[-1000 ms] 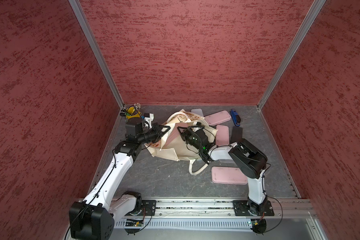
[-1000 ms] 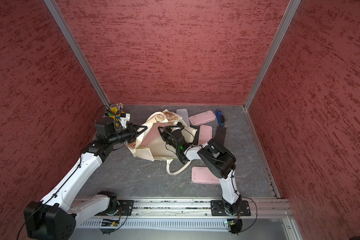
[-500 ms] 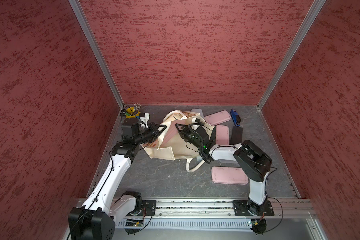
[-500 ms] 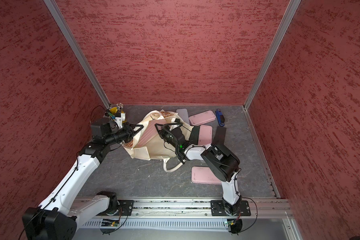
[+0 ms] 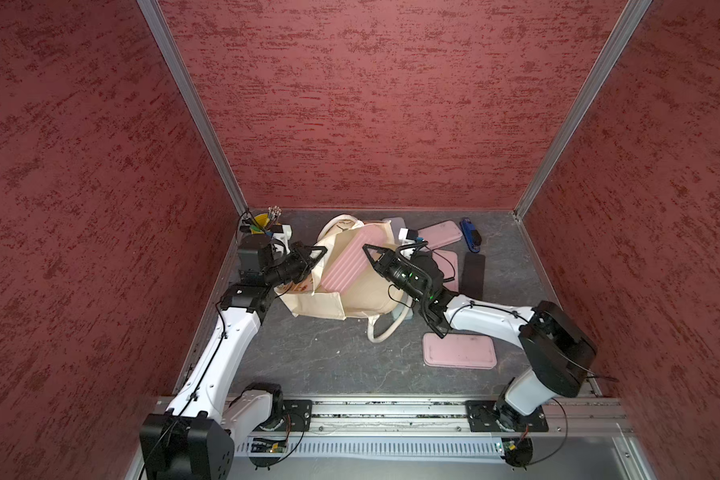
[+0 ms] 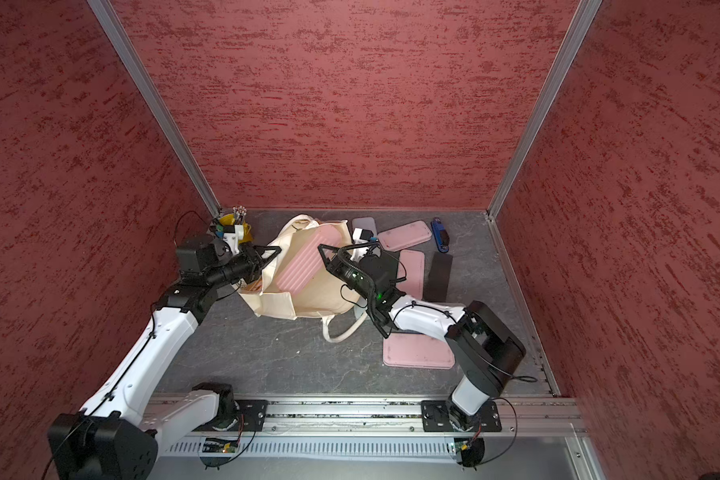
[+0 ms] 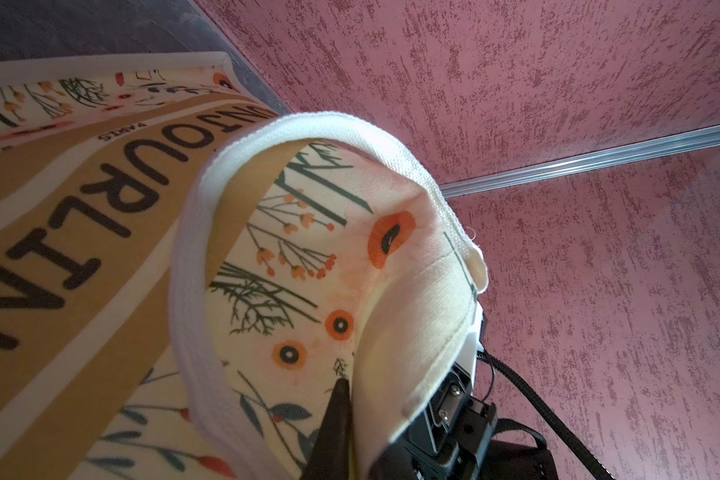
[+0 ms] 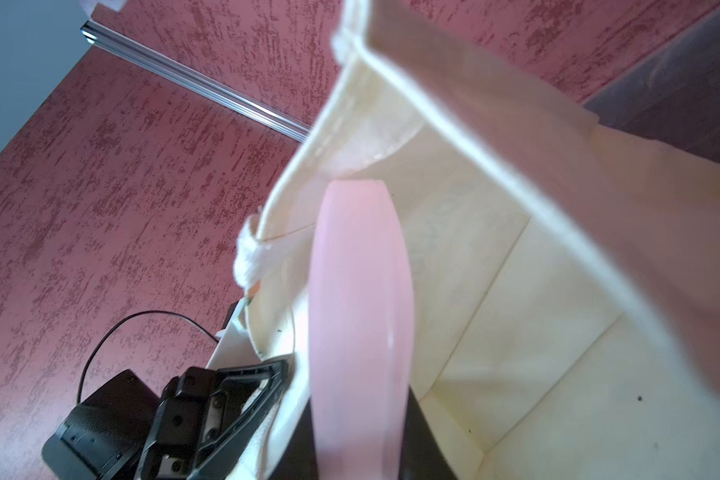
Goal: Take out the pencil case from the canvas bag
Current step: Place the pencil case at the center of the board.
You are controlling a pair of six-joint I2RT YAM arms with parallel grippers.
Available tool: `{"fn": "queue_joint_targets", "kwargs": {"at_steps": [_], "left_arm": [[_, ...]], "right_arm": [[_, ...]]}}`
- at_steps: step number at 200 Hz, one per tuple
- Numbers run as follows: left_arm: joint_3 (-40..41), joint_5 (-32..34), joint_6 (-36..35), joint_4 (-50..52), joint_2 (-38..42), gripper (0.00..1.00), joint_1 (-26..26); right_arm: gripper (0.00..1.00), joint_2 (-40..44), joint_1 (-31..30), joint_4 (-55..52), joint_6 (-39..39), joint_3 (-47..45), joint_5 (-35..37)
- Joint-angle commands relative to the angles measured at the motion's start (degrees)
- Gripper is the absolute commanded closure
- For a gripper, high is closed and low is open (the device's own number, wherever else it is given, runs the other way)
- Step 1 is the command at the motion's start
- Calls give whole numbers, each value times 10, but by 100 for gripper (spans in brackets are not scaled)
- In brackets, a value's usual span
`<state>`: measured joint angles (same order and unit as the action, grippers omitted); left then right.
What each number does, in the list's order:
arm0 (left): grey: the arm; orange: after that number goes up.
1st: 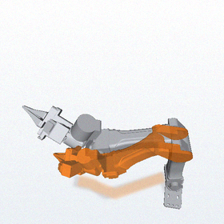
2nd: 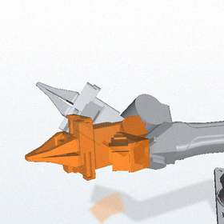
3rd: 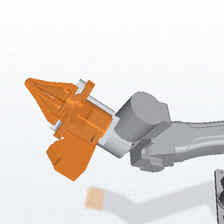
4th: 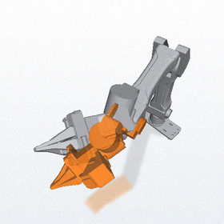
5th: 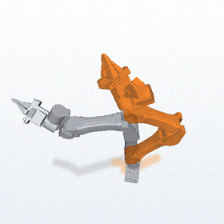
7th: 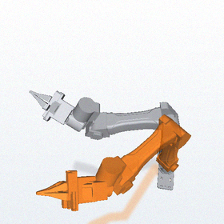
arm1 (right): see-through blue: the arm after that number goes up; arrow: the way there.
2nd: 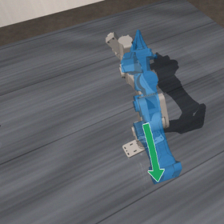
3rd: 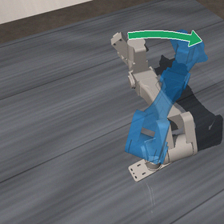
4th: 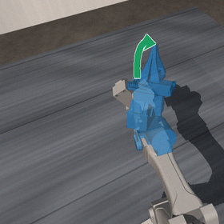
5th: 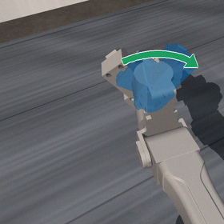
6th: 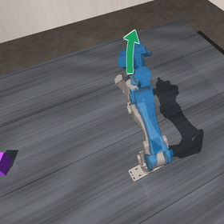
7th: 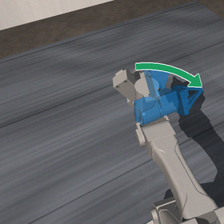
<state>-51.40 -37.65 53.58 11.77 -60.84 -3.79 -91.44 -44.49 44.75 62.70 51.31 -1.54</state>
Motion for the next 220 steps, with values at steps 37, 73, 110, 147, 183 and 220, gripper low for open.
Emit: {"fn": "queue_joint_targets", "kwargs": {"at_steps": [37, 73, 110, 147, 183, 220], "left_arm": [[-7, -22, 34, -42, -16, 100, 12], [-8, -31, 56, -65, -25, 100, 18], [-12, -34, 85, -97, -37, 99, 27], [-19, -46, 115, -140, -65, 99, 26], [-15, -39, 114, -145, -73, 99, 27], [-7, -32, 113, -145, -74, 99, 26]], "right_arm": [[99, 132, -2, 12, -137, -42, 22], [100, 203, -2, -8, -169, -71, 48], [100, 288, -2, -83, -185, -95, 100], [100, 393, -2, -246, -198, -114, 179], [100, 473, -1, -425, -202, -120, 223], [100, 535, -2, -547, -137, -177, 252]]}}
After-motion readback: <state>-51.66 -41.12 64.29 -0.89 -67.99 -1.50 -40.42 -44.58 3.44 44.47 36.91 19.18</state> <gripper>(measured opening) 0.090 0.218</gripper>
